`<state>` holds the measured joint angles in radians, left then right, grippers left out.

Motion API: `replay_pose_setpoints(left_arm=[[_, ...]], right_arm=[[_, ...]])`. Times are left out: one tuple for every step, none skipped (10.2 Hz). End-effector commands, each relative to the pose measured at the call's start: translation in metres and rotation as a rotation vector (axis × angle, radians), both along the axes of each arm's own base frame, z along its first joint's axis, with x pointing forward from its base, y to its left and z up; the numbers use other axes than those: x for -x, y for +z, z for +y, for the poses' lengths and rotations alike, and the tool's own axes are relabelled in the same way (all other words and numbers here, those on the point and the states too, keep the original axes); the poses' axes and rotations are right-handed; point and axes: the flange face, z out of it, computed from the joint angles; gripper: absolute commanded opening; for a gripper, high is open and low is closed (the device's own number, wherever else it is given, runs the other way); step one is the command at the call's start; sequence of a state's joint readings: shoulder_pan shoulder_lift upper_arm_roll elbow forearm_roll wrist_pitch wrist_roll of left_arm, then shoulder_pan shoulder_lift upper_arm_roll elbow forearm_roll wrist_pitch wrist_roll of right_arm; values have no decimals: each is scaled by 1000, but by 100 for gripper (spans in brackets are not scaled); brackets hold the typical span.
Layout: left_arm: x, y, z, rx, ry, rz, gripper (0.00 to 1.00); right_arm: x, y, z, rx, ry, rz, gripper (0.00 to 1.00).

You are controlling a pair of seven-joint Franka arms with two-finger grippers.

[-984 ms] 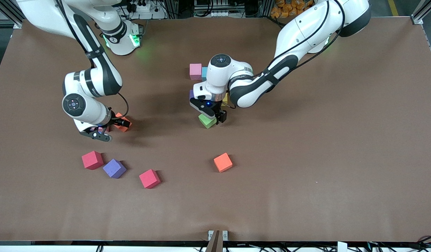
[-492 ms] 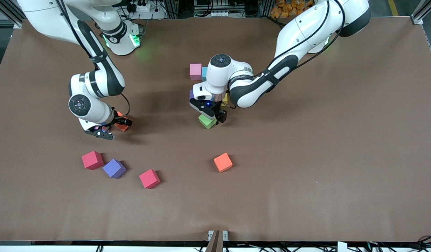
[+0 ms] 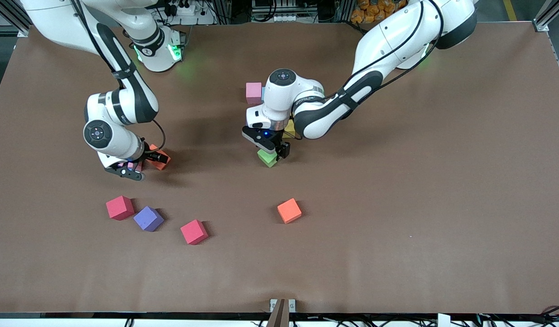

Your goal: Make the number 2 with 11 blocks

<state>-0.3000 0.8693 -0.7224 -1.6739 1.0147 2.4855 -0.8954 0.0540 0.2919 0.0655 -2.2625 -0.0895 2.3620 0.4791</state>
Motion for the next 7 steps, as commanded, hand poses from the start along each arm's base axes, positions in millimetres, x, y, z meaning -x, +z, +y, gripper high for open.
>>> replay_pose_setpoints(left_arm=[[-5,-1,-9,27,28,-7,100],[-5,1,-11,30,27,-9,100],[-8,4,-15,38,29,-17,100],[-13,5,-17,48,39,-19,98],[-13,4,-21,52,39,-18,95],[-13,3,-21,51,37,-19,94],[-14,3,-20,49,37,-22,94]], right_arm=[[4,10,0,-5,9,-8,100],[2,15,1,-9,7,-24,100],[3,19,2,-20,-3,-30,100],[5,25,3,-36,-23,-45,100],[9,28,5,-44,-25,-68,100],[15,25,4,-49,-20,-95,100],[24,17,3,-57,-5,-131,100]])
